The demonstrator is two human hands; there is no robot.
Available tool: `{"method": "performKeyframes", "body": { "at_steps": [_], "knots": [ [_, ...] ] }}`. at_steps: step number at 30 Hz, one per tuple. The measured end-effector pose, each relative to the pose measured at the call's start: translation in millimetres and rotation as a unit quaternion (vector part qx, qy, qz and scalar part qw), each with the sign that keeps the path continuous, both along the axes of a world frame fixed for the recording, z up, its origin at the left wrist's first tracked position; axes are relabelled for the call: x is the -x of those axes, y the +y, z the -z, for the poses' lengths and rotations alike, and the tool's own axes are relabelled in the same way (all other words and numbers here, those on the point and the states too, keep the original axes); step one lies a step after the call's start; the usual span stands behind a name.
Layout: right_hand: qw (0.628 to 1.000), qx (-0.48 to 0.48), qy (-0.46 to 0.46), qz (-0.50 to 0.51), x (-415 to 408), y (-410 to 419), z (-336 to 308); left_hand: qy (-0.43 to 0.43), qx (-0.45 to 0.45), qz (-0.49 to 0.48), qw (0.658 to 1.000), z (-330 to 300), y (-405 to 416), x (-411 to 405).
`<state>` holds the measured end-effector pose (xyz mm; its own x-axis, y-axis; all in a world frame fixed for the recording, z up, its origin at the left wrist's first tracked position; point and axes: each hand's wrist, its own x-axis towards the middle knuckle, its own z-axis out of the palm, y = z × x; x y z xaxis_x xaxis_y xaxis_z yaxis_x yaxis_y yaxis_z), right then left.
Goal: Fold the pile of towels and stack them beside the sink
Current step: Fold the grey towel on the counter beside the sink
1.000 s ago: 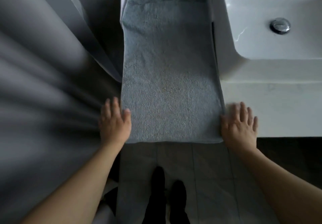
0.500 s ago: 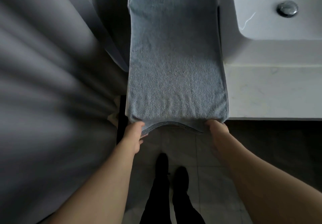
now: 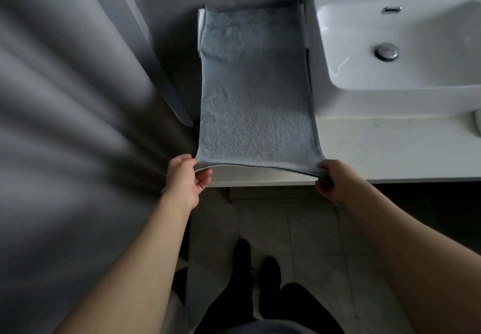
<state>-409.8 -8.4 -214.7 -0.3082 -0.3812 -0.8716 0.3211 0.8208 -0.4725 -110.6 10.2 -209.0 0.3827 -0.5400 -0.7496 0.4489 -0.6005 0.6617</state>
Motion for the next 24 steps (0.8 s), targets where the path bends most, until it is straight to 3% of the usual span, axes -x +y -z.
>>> {"method": "performKeyframes", "body": {
  "at_steps": [3, 6, 9, 11, 14, 18, 20, 24],
  "knots": [
    [0.997, 0.051, -0.004, 0.061, 2, -27, -20, 0.043, 0.035, 0.015, 0.998, -19, -23, 0],
    [0.982, 0.120, -0.069, 0.126, 0, -63, -43, 0.060, 0.096, 0.022, 0.993, -29, -49, 4],
    [0.962, 0.191, -0.136, 0.141, -3, -100, -64, -0.006, 0.136, 0.070, 0.988, -35, -77, 12],
    [0.959, 0.230, -0.128, 0.108, -2, -124, -68, -0.062, 0.114, 0.084, 0.988, -41, -99, 18],
    [0.966, 0.258, 0.000, -0.032, 5, -154, -70, -0.114, 0.101, 0.077, 0.985, -46, -127, 24],
    [0.932, 0.241, 0.194, -0.190, 21, -193, -62, -0.119, 0.094, 0.072, 0.986, -49, -166, 23],
    [0.898, 0.248, 0.278, -0.236, 25, -214, -62, -0.140, 0.102, 0.069, 0.982, -50, -186, 20],
    [0.787, 0.284, 0.431, -0.338, 29, -261, -62, -0.235, 0.111, 0.074, 0.963, -50, -230, 12]
  ]
}}
